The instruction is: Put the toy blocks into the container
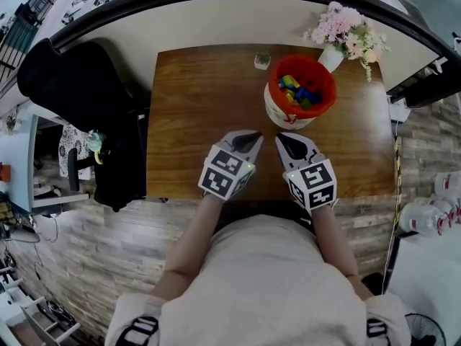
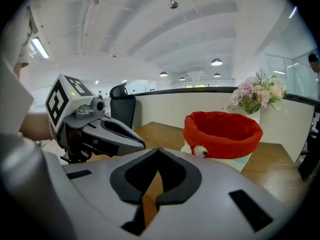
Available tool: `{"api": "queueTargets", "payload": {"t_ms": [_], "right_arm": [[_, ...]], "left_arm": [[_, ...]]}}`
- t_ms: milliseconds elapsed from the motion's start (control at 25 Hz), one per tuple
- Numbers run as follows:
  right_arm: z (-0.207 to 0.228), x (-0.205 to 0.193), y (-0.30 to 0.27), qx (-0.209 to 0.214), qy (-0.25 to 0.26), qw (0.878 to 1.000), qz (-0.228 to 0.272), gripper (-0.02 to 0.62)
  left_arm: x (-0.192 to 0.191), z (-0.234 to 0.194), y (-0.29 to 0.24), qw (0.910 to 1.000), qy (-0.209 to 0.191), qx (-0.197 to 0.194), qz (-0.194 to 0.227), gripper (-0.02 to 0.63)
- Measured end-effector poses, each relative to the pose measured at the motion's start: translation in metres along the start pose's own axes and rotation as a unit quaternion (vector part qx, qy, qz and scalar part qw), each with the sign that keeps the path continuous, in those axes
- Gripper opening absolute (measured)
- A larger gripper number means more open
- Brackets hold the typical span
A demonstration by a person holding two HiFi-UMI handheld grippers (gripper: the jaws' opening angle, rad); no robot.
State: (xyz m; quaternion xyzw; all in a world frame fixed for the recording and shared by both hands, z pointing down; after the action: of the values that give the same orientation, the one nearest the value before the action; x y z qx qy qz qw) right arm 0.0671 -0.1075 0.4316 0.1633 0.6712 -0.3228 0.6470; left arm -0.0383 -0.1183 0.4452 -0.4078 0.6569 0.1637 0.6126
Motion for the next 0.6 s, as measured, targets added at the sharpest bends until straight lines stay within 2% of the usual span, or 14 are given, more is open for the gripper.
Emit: {"api": "queueTargets", "payload": {"t_ms": [600], "right_arm": [[0.0013, -0.0022, -0.0009, 0.011, -0.018, 1.0, 0.002, 0.012]], "left_arm": [[-0.0003, 0.0005, -0.003, 0.9997, 0.024, -0.003, 0.008, 0.012]]}}
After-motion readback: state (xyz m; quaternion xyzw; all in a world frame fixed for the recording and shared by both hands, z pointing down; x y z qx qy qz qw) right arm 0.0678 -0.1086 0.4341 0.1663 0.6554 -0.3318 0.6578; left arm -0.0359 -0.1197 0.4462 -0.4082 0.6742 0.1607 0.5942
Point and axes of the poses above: the fingertips, and each gripper's own axes: y backward along the fingers, z to its right, x out of its top, the point moved 6 cm from there along y, backward along the fingers, and after that the axes turned 14 degrees about z, right-handed, at the moved point
